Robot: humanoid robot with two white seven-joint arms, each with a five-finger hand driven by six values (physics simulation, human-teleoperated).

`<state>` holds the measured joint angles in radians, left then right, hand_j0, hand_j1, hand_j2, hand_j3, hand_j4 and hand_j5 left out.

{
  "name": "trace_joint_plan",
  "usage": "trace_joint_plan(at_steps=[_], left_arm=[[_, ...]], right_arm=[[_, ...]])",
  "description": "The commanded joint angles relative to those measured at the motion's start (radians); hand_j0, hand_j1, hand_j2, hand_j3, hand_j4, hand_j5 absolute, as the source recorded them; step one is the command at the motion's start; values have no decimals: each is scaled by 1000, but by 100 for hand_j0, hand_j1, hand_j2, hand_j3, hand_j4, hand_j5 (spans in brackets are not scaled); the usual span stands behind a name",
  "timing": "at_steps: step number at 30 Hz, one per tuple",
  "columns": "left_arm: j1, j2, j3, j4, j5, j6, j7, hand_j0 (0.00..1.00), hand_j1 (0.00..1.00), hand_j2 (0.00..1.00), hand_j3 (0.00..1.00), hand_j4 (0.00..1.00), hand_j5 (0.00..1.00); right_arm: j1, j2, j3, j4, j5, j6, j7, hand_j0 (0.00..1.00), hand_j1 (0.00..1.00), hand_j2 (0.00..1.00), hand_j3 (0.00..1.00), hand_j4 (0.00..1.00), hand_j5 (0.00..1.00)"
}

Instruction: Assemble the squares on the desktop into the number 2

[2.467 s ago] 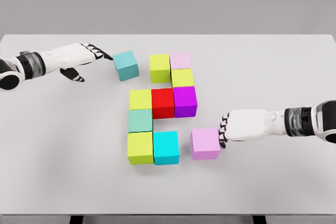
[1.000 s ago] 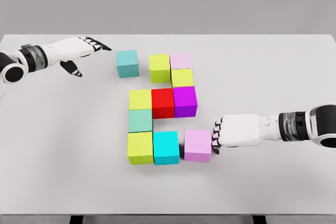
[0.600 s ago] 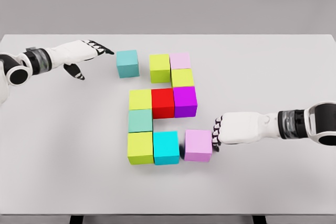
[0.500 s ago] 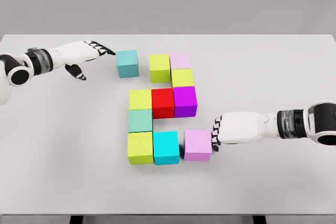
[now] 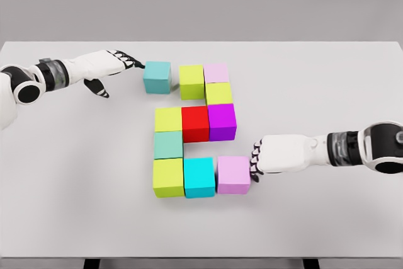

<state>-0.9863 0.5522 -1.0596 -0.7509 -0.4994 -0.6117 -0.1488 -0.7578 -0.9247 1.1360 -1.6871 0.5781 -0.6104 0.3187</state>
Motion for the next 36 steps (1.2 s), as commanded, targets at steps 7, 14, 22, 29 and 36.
trace_joint_plan(at_steps=[7, 14, 22, 29, 36], left_arm=[[0, 0, 3, -2, 5, 1, -3, 100, 100, 100, 100, 100, 100], [3, 2, 3, -10, 5, 1, -3, 100, 100, 100, 100, 100, 100], [9, 3, 3, -21, 4, 1, -3, 100, 100, 100, 100, 100, 100], [2, 8, 4, -7, 4, 1, -3, 100, 100, 100, 100, 100, 100], [-2, 2, 4, -8, -7, 1, -3, 100, 100, 100, 100, 100, 100]], right_arm=[[0, 4, 1, 1, -14, 0, 6, 48, 48, 48, 48, 48, 48], [0, 6, -1, 3, -14, 0, 6, 48, 48, 48, 48, 48, 48], [0, 12, -1, 0, -17, 0, 14, 48, 48, 48, 48, 48, 48], [0, -2, -41, 21, -17, 0, 16, 50, 50, 50, 50, 50, 50], [0, -117, -177, 43, -76, 0, 13, 99, 99, 99, 99, 99, 99]])
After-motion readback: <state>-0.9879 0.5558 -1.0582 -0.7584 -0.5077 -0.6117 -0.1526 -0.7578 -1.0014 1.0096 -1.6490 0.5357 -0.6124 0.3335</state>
